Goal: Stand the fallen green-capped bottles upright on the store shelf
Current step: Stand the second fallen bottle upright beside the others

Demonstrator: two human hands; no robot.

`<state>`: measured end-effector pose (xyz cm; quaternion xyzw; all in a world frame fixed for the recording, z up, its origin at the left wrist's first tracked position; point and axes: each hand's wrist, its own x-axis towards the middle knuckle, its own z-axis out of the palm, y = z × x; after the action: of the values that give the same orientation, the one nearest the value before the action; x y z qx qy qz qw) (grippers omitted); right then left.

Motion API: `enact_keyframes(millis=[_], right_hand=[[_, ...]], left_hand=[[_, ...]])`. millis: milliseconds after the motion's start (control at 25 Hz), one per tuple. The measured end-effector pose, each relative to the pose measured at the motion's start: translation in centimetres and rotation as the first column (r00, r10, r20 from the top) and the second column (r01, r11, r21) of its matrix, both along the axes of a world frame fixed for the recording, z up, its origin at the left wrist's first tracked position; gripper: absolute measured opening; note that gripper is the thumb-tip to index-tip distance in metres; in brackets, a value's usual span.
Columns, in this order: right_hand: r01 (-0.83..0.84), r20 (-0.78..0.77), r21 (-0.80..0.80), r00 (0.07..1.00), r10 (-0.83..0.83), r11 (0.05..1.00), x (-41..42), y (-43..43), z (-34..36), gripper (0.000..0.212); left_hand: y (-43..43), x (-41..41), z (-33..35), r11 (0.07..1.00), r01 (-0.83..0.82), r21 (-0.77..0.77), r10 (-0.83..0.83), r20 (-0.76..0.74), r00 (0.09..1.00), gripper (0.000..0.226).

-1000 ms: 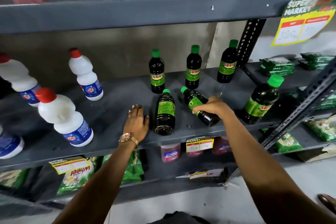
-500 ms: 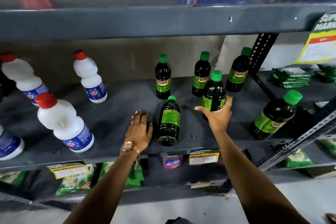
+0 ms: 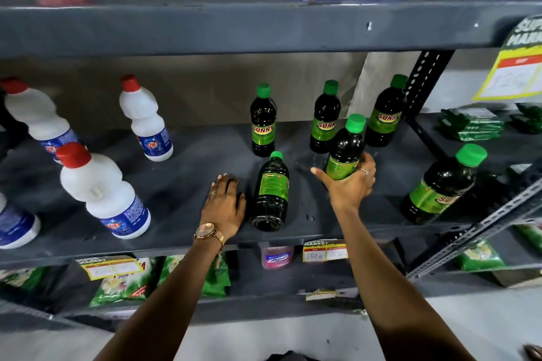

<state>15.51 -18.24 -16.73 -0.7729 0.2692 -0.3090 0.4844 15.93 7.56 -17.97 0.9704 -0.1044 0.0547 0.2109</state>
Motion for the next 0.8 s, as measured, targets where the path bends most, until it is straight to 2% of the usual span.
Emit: enact_keyframes(millis=[80,160,240,360,600,800], right_hand=[[-0.103,-0.007,0.028,0.995,0.104,0.994,-0.1,-0.2,-1.0,0.108],[-0.167,0.007,0.064,0.986,0.167,0.984,-0.8,-0.6,-2.0,0.094],[-0.108,0.007,0.042,0.994,0.108,0.993,-0.8,-0.6,-2.0,0.085],[-0.040,-0.026,0.003,0.999,0.040,0.999,0.0,-0.1,-1.1,0.084],[-0.076,-0.096,-0.068,0.993,0.070,0.995,-2.1,-0.7,-0.9,0.074],[0.006,-0.036,-0.105,0.999,-0.009,0.994,-7.5,0.3,-2.4,0.069]], left_hand=[[0.0,0.0,0.0,1.000,0.004,-0.001,-0.004,-0.006,1.000,0.047],[0.0,0.0,-0.1,1.000,0.008,0.003,-0.008,-0.009,1.000,0.047],[0.0,0.0,-0.1,1.000,0.002,0.000,-0.002,-0.013,1.000,0.046],[0.0,0.0,0.0,1.000,0.002,-0.003,-0.002,-0.006,1.000,0.044],[0.2,0.1,-0.3,1.000,0.016,-0.006,-0.016,-0.017,1.000,0.045],[0.3,0.1,-0.5,1.000,0.015,-0.016,-0.015,-0.003,1.000,0.045]])
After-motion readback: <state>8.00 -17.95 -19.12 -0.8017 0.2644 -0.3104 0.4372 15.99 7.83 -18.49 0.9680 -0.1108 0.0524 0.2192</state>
